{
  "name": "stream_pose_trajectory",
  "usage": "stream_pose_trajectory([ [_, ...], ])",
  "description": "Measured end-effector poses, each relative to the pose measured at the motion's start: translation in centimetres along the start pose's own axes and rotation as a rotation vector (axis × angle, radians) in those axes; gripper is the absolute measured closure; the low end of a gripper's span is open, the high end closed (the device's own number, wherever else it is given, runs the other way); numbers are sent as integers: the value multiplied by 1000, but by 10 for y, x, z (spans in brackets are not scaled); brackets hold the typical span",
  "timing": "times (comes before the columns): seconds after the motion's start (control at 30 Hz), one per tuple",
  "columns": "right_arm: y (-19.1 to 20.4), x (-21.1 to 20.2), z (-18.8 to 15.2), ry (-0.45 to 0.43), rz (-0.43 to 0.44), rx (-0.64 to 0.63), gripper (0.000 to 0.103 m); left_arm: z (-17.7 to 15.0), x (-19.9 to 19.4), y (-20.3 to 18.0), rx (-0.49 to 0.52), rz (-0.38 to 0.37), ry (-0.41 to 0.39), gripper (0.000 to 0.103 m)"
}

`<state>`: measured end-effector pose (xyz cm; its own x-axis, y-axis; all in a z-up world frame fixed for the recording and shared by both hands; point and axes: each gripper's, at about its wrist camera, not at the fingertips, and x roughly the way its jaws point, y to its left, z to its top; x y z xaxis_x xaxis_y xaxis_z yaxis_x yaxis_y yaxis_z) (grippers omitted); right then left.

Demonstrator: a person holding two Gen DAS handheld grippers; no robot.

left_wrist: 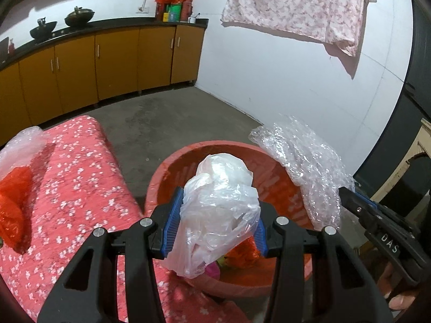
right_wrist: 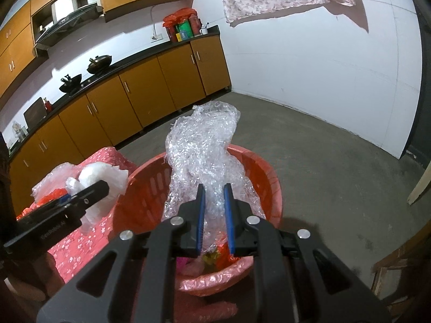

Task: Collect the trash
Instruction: 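Carry the clear bag and bubble wrap over the orange basket with both tools, then open both tools to drop the bags into the basket, return to table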

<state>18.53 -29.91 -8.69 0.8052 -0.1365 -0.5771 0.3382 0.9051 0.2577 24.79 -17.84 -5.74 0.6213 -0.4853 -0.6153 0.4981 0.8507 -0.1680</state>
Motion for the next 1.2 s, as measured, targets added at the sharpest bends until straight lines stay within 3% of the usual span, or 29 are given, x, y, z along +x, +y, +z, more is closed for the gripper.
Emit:
stream_pose_trajectory([
  [0.37,0,9,-2,2,0,14,88,2,18,-15,12,-16,29,56],
  [0.5,-2,12,-4,2,20,14,85,2,22,-13,6,-10,38,40],
  [0.57,-3,11,-6,1,21,15,70,1,21,-10,-1,2,32,28],
  [0.7,-8,8,-8,-8,3,18,51,-3,14,8,-34,49,23,16],
  [0.77,-11,3,-11,-28,-23,24,22,-6,7,19,-58,93,8,6],
  [0.83,-11,-3,-13,-71,-63,21,5,-10,-2,29,-74,128,-6,2],
  [1.03,5,-9,-18,-123,-213,-92,4,-27,-28,51,-82,226,-27,2],
  [1.2,28,-9,-24,-109,-183,-159,4,-44,-60,73,-57,333,-57,2],
])
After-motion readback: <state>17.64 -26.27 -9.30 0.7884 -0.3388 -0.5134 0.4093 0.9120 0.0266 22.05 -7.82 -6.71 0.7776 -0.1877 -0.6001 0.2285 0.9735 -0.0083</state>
